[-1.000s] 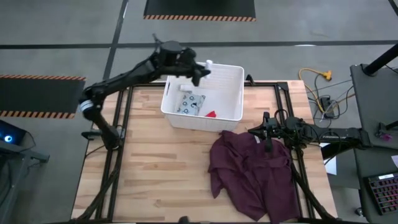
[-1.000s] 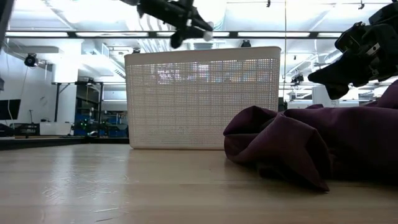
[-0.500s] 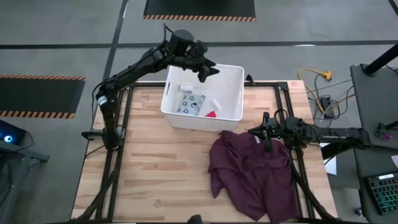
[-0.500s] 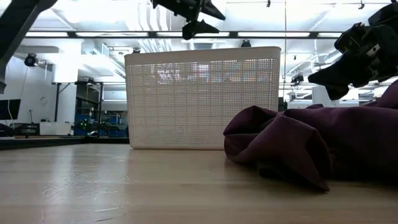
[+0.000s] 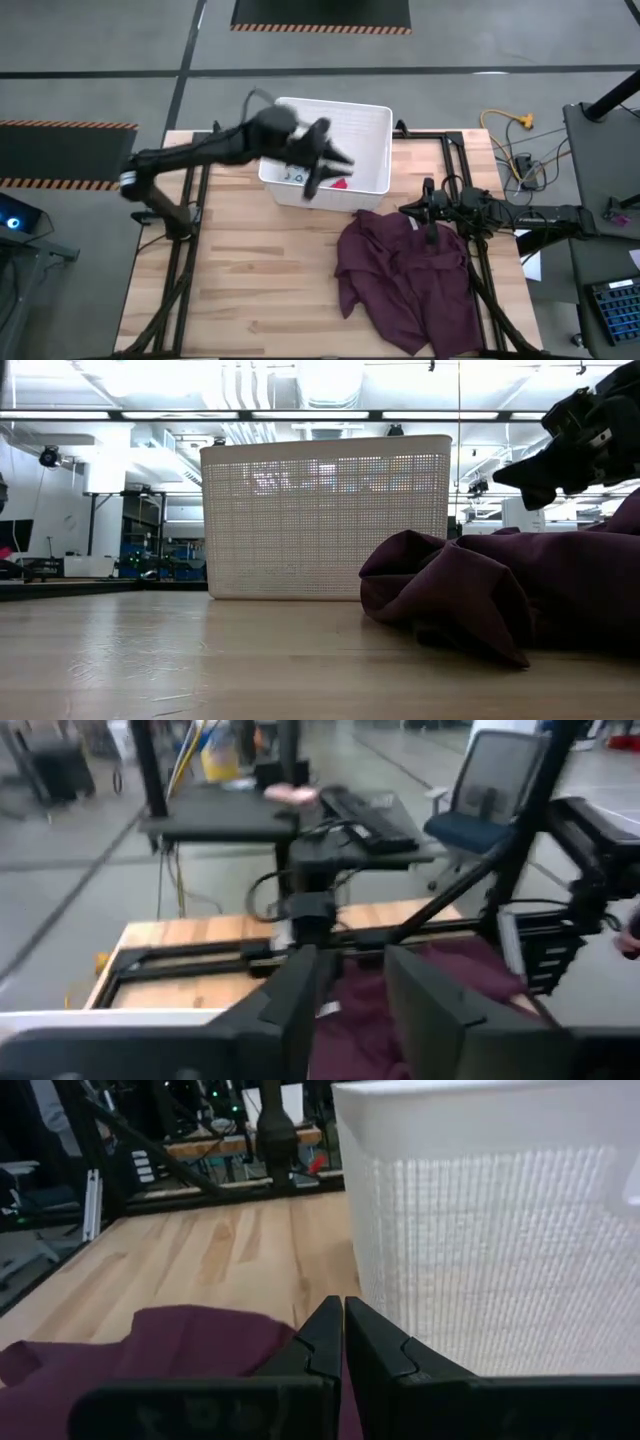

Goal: Pick & place medical supplies in basket/bin
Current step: Return to Home Position

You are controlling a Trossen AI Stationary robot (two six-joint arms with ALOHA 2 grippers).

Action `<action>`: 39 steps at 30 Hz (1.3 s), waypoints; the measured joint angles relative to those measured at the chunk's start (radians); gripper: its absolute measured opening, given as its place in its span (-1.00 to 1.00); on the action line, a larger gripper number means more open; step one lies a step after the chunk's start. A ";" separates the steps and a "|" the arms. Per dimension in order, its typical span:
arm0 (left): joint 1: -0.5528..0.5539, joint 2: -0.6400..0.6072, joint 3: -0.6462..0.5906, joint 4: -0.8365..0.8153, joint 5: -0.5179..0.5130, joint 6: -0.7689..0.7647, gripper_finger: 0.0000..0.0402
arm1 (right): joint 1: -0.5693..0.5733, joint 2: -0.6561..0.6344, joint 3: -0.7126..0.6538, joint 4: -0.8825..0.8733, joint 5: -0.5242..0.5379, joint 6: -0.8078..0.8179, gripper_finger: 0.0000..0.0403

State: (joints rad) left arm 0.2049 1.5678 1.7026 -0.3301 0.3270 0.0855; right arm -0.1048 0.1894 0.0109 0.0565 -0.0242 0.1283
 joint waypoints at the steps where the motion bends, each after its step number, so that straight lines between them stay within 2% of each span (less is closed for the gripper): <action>1: -0.023 -0.045 -0.067 0.043 -0.031 0.000 -0.54 | 0.000 0.000 0.000 0.007 0.000 -0.011 -0.96; 4: -0.064 -0.202 -0.307 0.191 -0.133 -0.012 -0.71 | 0.000 0.000 0.000 0.009 0.000 -0.023 -0.96; 9: -0.100 -0.472 -0.742 0.536 -0.154 -0.085 -0.95 | 0.000 0.001 0.000 0.007 0.000 0.015 -0.96; 12: -0.160 -0.631 -0.960 0.671 -0.167 -0.094 -0.99 | 0.000 0.001 0.000 0.007 0.000 0.041 -0.96; 16: -0.275 -0.810 -1.193 0.739 -0.310 -0.027 -1.00 | 0.000 0.001 0.000 0.007 -0.003 0.037 -0.96; 20: -0.338 -0.962 -1.346 0.764 -0.383 0.046 -1.00 | 0.000 0.001 0.000 0.010 -0.005 0.037 -0.96; 28: -0.339 -1.187 -1.570 0.760 -0.389 0.029 -1.00 | 0.000 0.001 0.000 0.013 -0.008 0.031 -0.96; 34: -0.314 -1.327 -1.685 0.768 -0.390 -0.026 -1.00 | 0.000 0.001 0.000 0.105 -0.013 0.029 -0.96; 39: -0.308 -1.414 -1.686 0.675 -0.395 -0.042 -1.00 | 0.000 0.000 0.000 0.227 -0.112 -0.007 -0.96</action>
State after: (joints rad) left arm -0.1036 0.1533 0.0170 0.3446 -0.0677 0.0432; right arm -0.1046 0.1890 0.0109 0.2833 -0.1365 0.1216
